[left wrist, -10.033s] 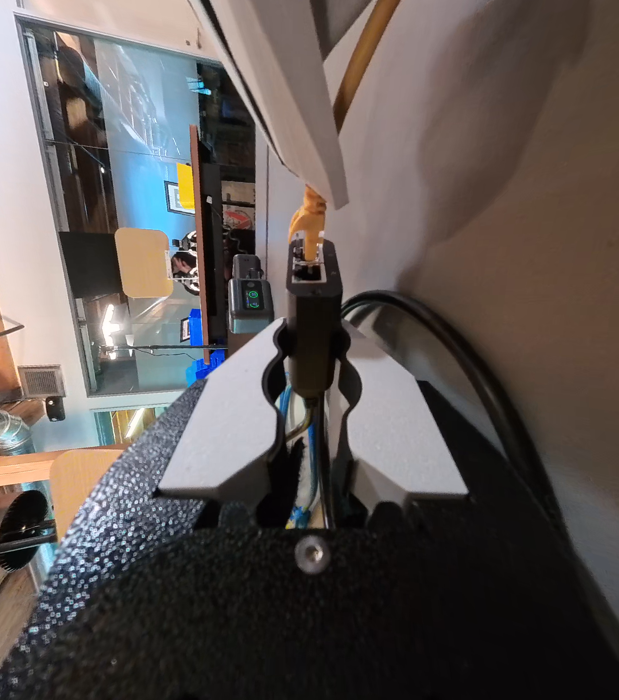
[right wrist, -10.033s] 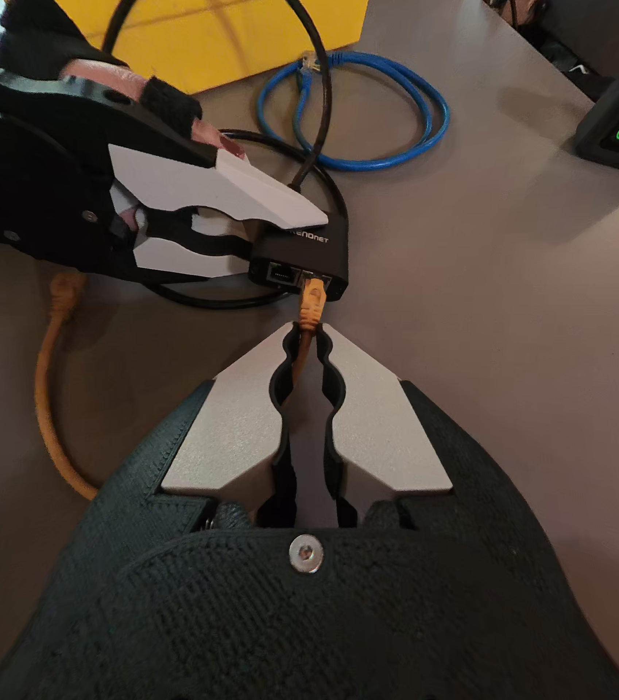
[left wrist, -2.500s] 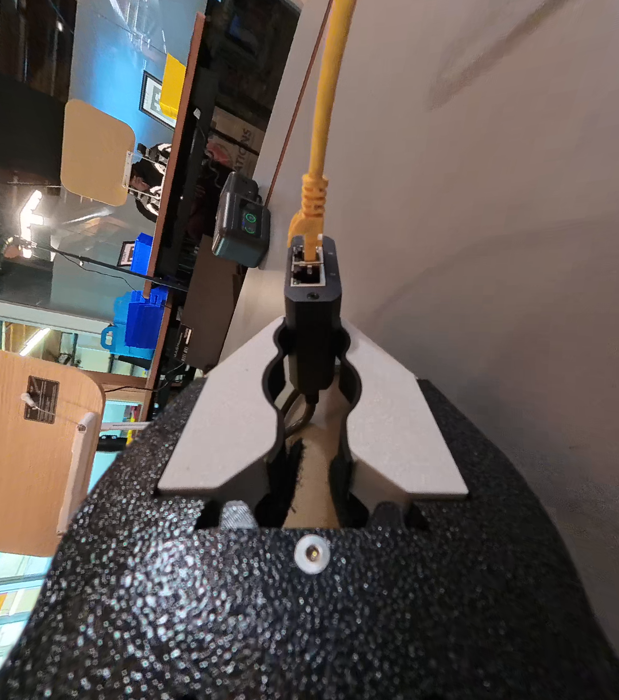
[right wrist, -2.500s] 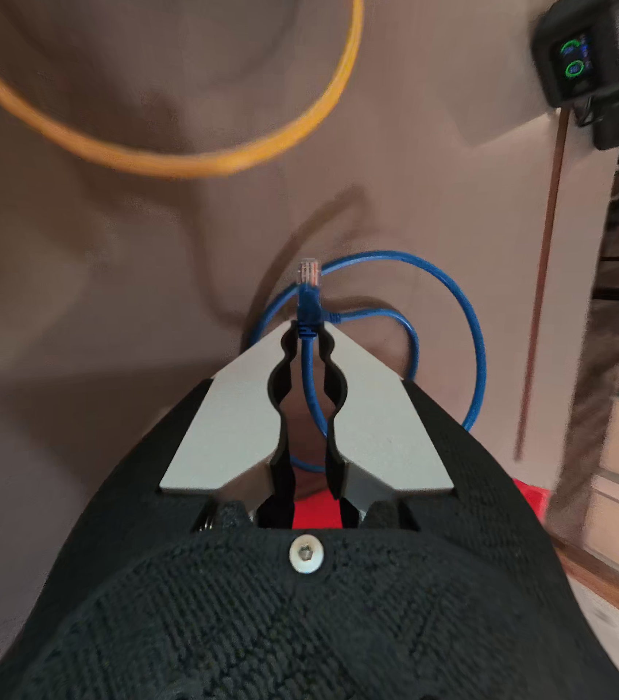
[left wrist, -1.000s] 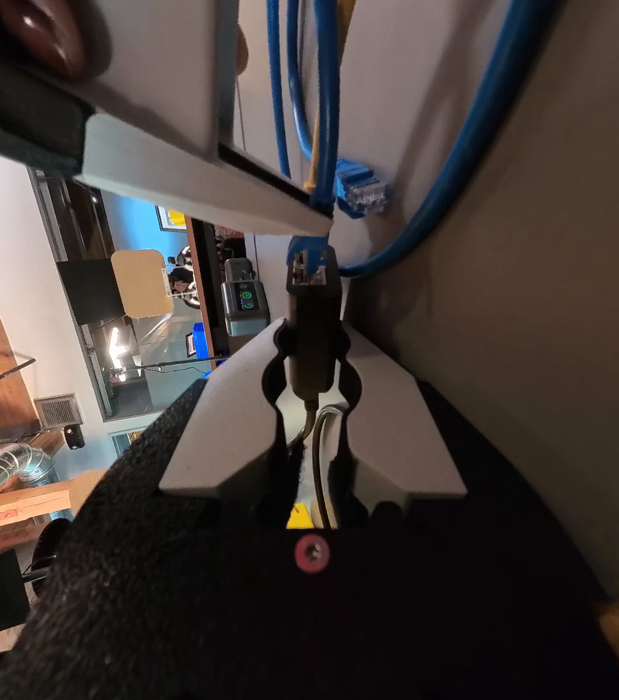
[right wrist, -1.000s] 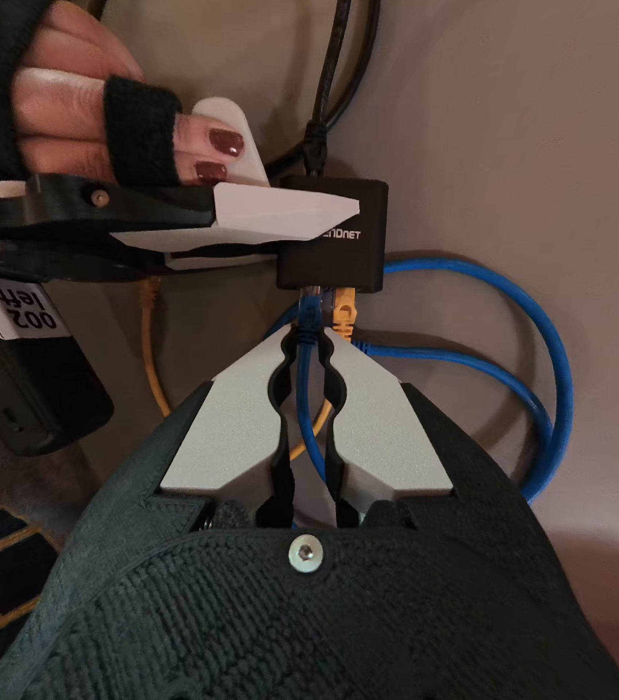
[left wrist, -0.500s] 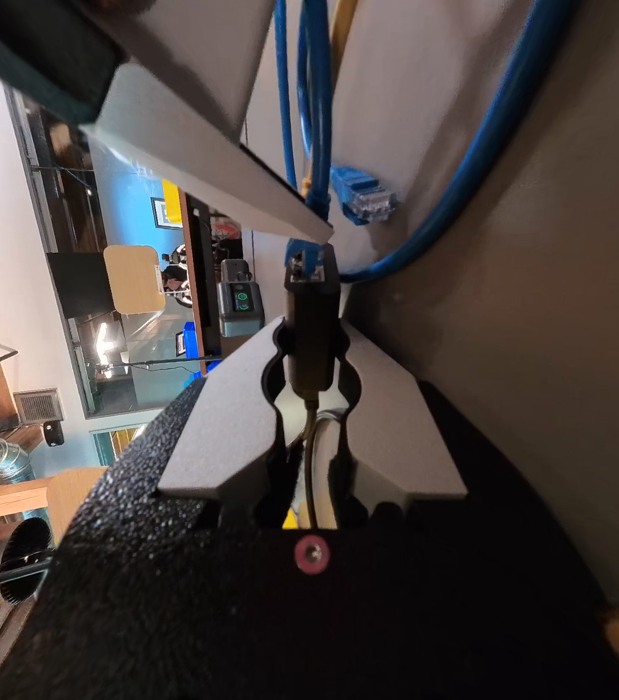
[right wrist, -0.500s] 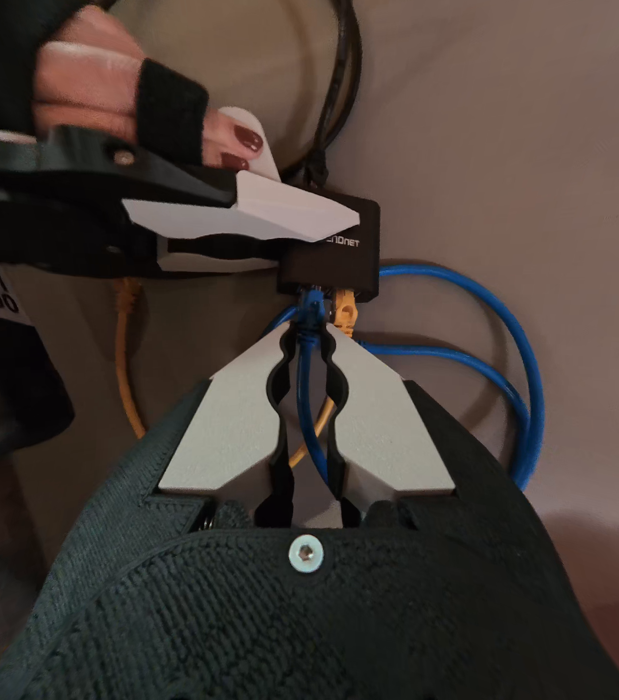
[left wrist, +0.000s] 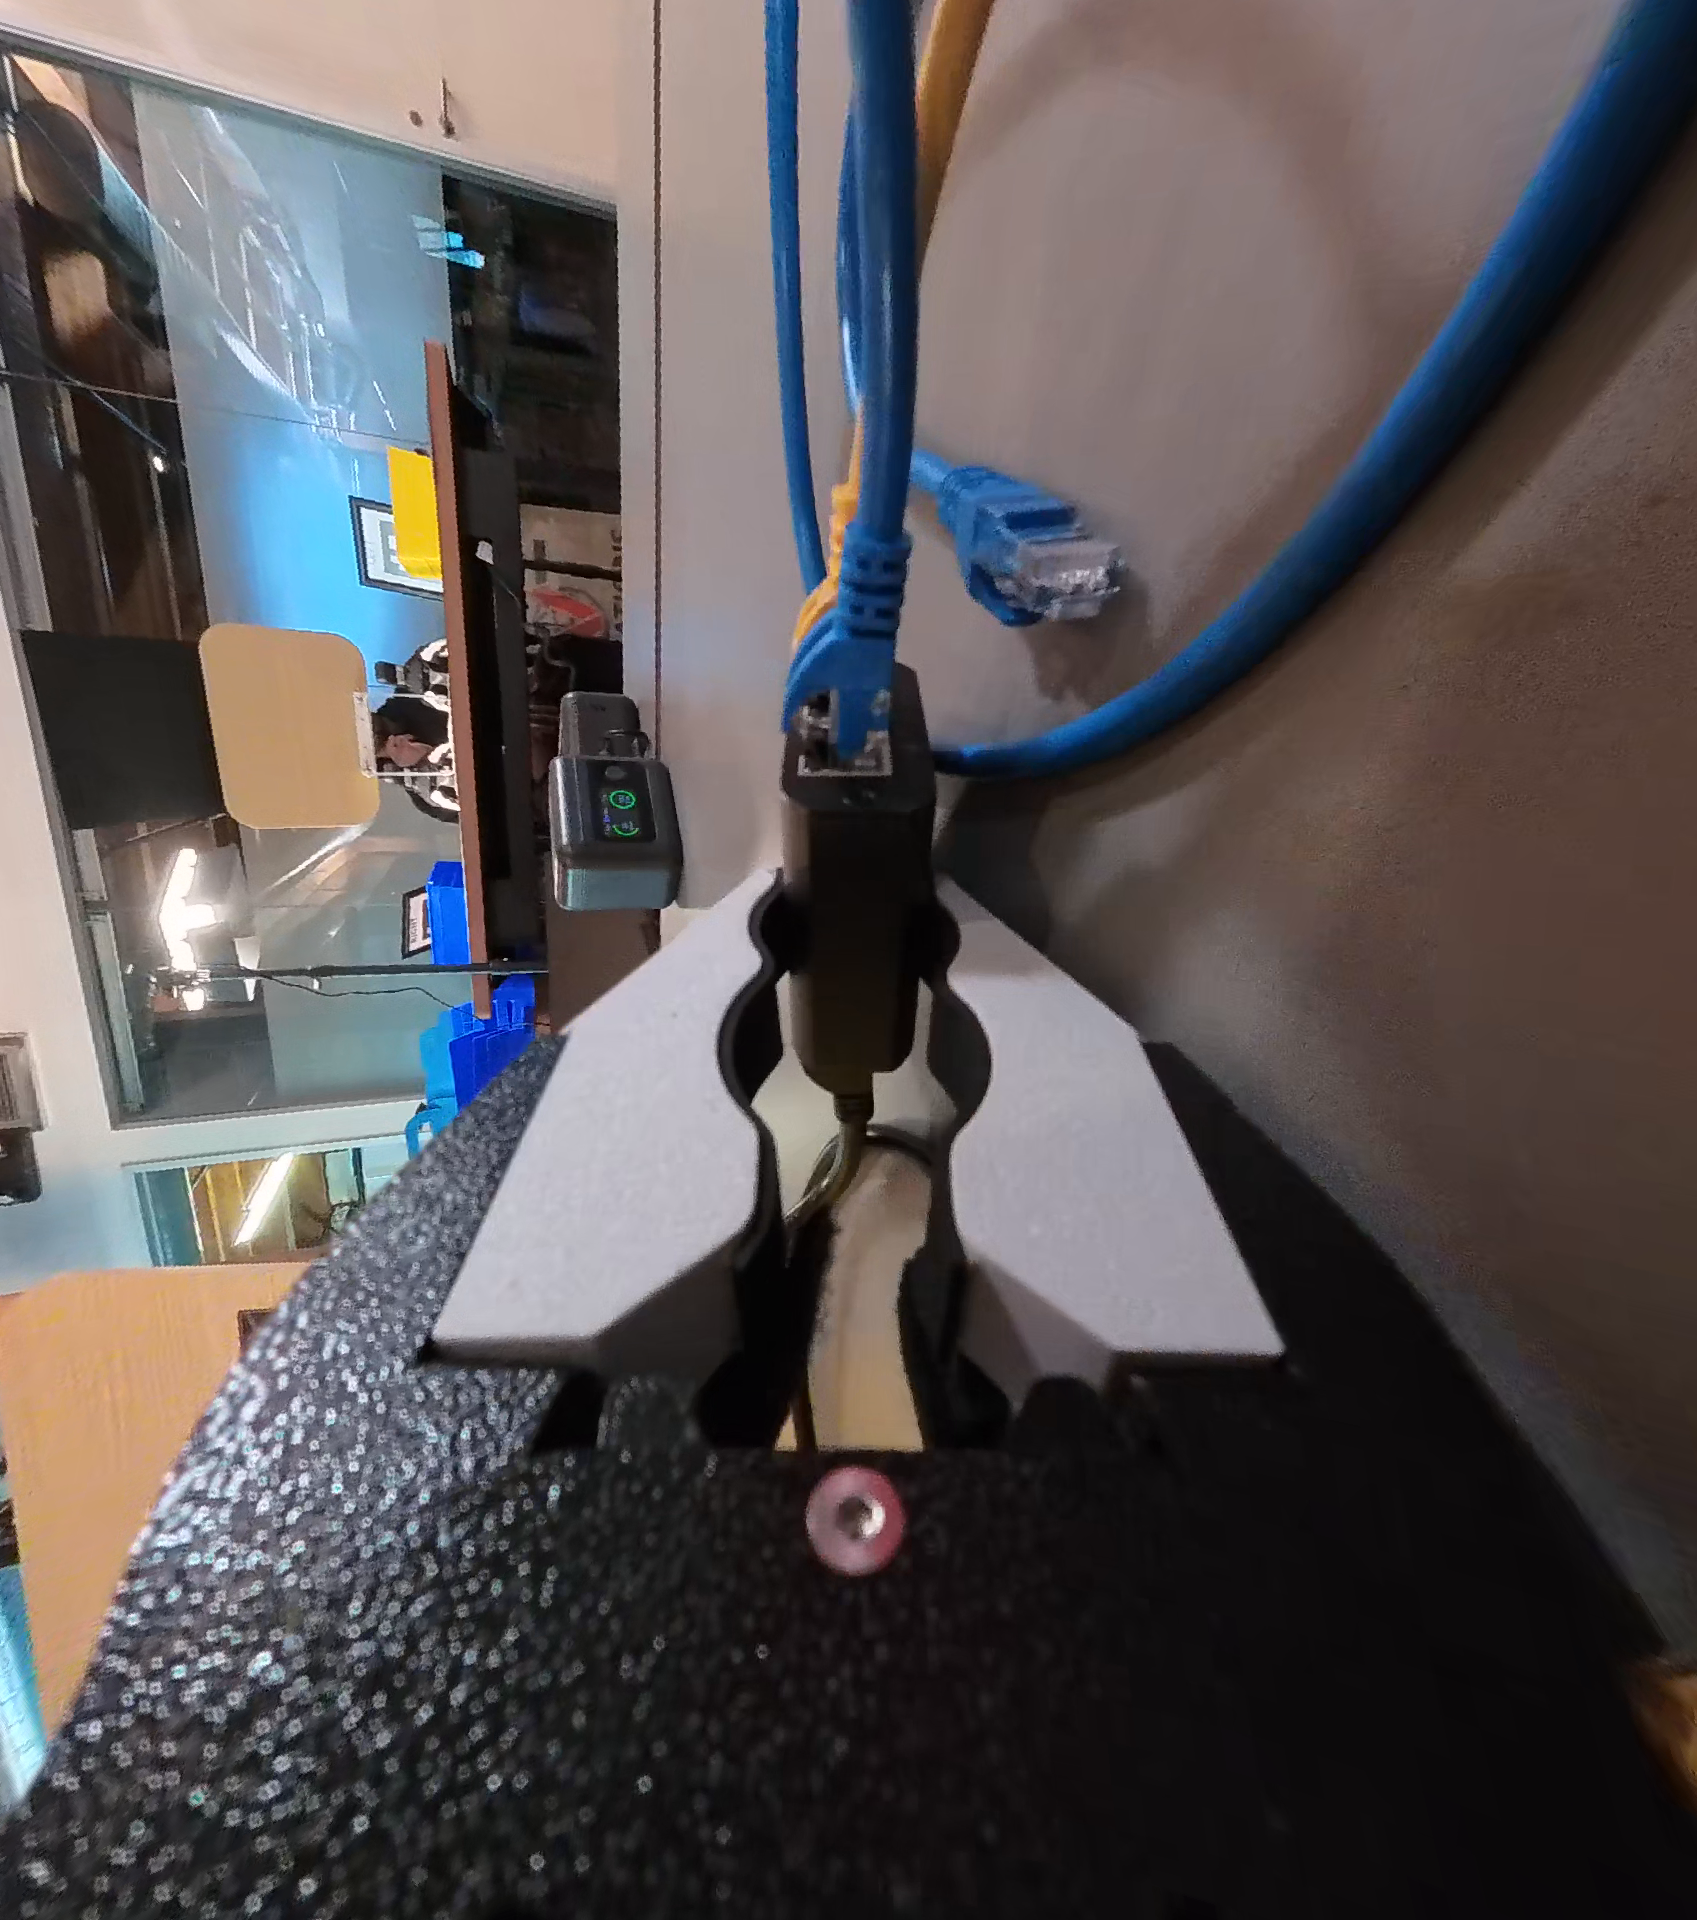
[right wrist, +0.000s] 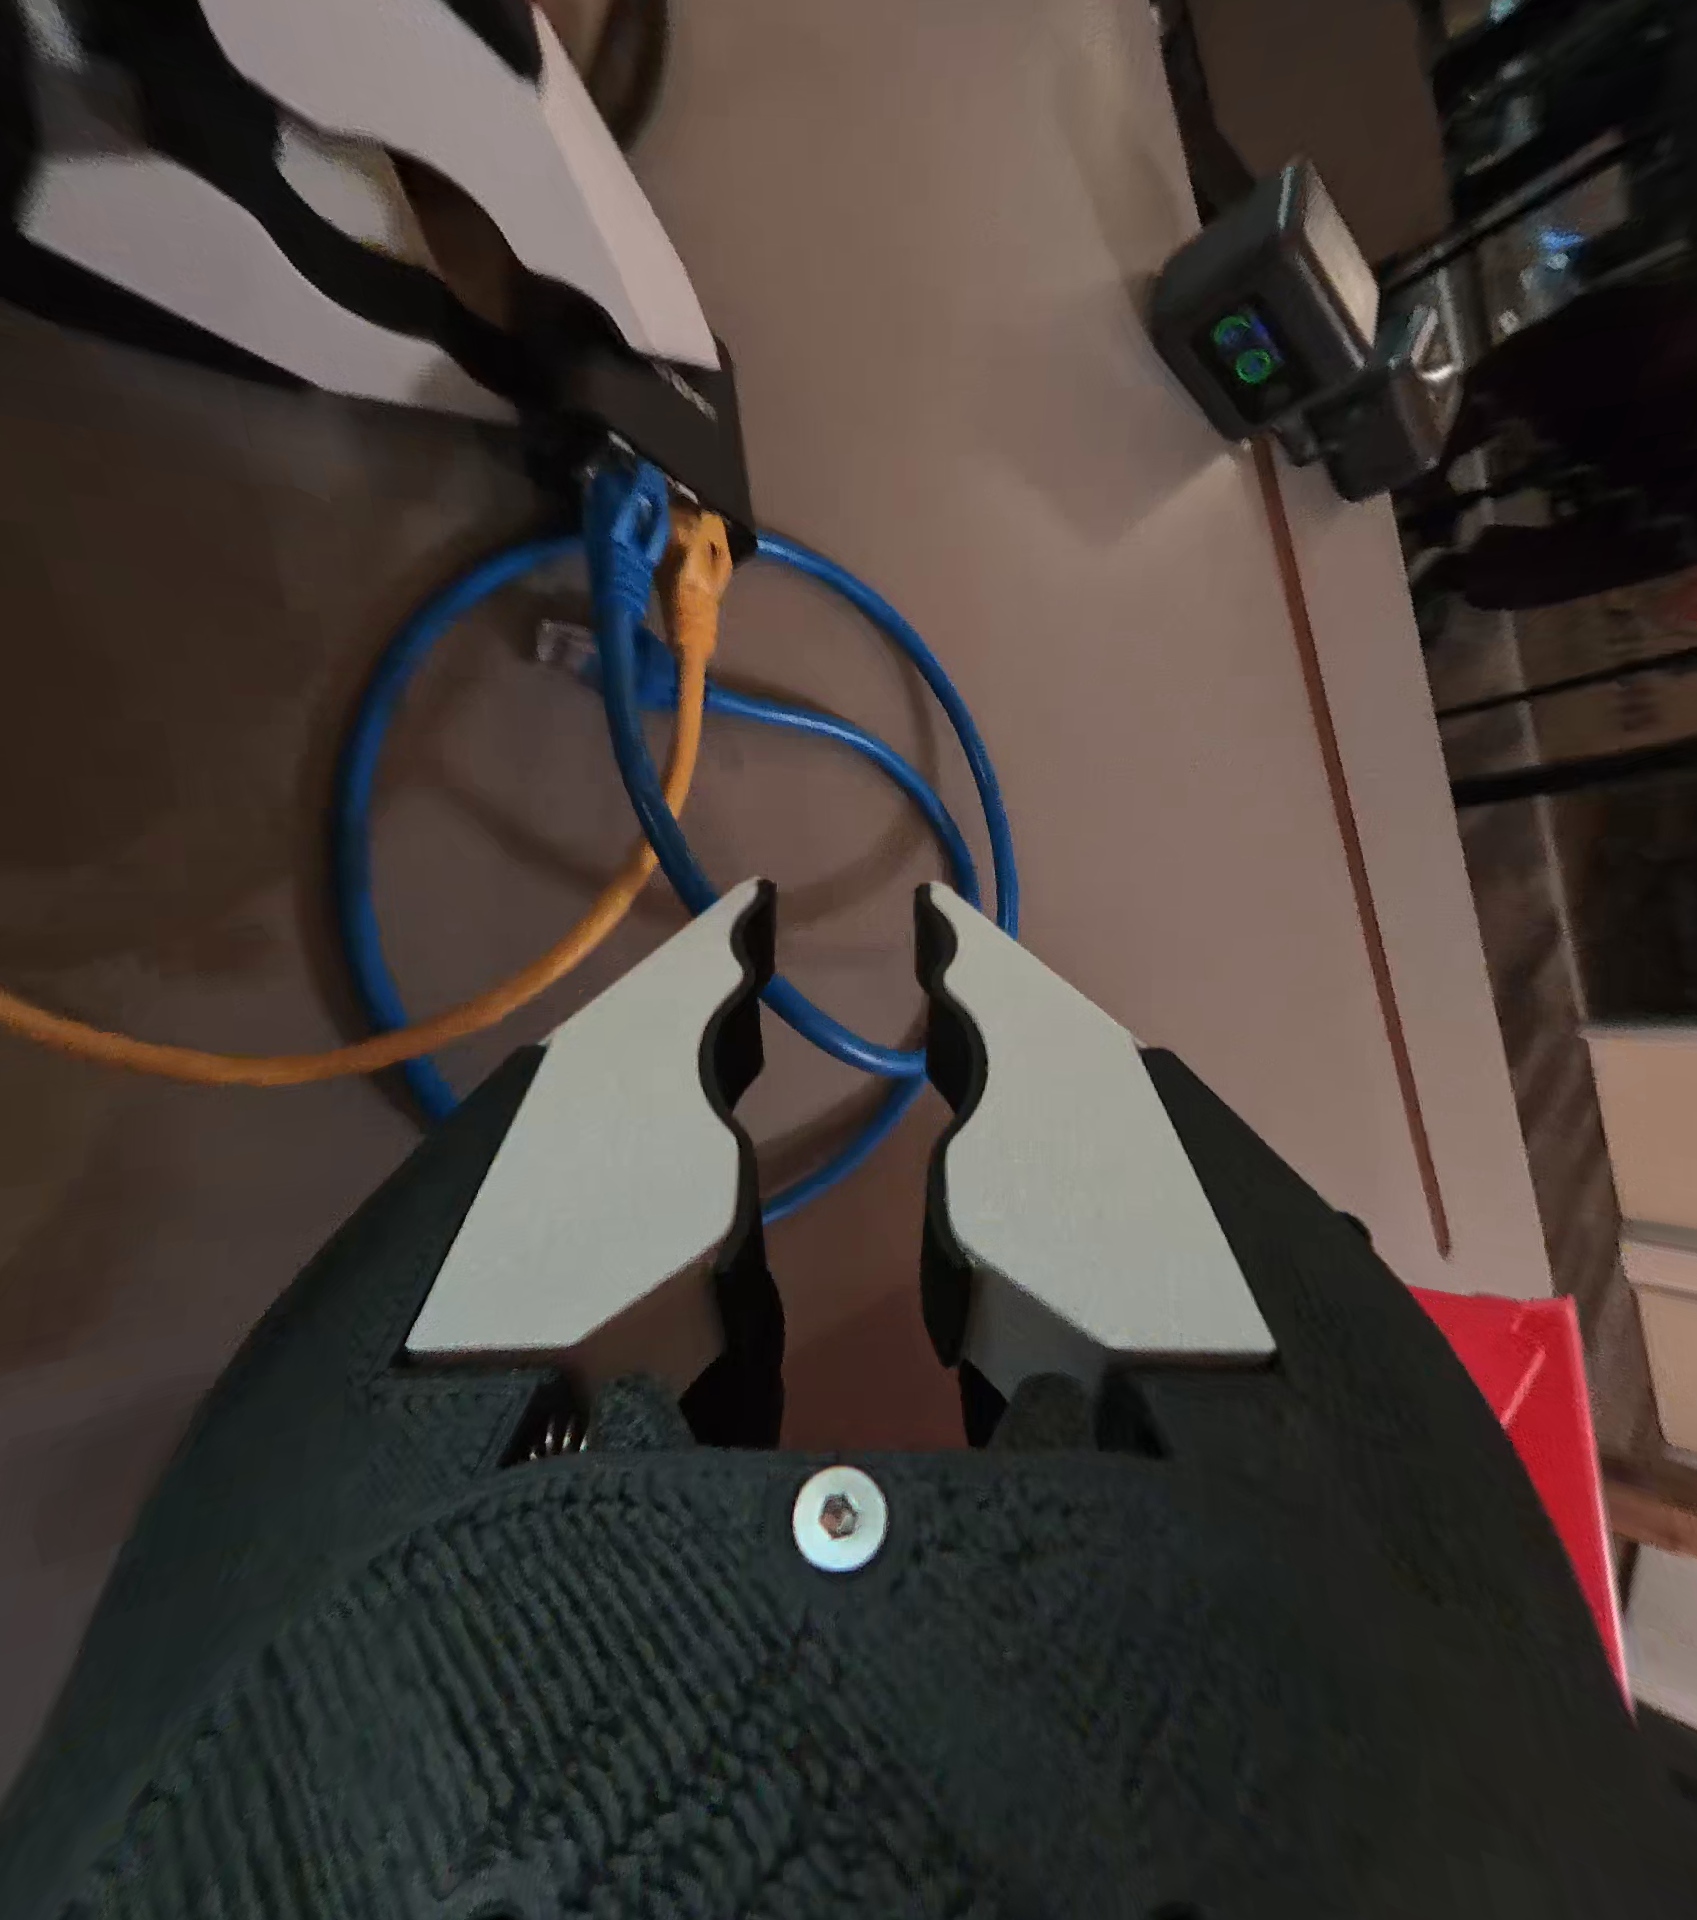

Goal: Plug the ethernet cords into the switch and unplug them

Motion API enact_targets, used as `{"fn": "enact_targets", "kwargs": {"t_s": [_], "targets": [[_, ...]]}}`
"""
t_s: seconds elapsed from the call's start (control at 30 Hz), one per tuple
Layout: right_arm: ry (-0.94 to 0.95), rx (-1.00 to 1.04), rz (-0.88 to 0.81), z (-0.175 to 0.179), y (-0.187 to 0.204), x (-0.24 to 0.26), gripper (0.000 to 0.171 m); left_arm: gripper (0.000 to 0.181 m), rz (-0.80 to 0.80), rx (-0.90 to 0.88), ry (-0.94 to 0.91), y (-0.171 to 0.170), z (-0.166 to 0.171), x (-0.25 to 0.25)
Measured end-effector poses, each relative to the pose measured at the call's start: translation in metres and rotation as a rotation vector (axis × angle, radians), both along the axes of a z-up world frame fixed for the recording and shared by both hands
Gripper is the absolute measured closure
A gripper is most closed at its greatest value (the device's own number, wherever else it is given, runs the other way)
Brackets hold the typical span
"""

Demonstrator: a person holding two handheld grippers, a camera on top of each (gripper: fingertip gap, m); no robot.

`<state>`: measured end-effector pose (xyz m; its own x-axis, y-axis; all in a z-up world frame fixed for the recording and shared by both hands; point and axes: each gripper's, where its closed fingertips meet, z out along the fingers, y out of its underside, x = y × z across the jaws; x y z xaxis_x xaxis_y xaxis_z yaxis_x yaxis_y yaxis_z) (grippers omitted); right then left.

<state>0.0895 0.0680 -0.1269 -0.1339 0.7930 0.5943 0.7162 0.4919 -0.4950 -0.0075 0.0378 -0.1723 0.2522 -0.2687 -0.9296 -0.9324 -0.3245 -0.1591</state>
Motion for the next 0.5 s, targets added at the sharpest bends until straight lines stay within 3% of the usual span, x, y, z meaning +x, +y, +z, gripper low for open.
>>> {"fn": "enact_targets", "kwargs": {"t_s": [0.17, 0.3, 0.5], "targets": [[0.068, 0.047, -0.063, 0.001, 0.014, 0.011, 0.145, 0.159, 0.003, -0.004, -0.009, 0.001, 0.001, 0.003], [0.179, 0.137, -0.083, 0.022, 0.026, 0.018, 0.139, 0.159, 0.003, 0.002, -0.062, 0.0, 0.004, 0.003], [0.49, 0.176, -0.089, 0.083, 0.034, 0.035, 0.128, 0.159, -0.001, 0.131, -0.433, -0.002, 0.029, -0.005]]}}
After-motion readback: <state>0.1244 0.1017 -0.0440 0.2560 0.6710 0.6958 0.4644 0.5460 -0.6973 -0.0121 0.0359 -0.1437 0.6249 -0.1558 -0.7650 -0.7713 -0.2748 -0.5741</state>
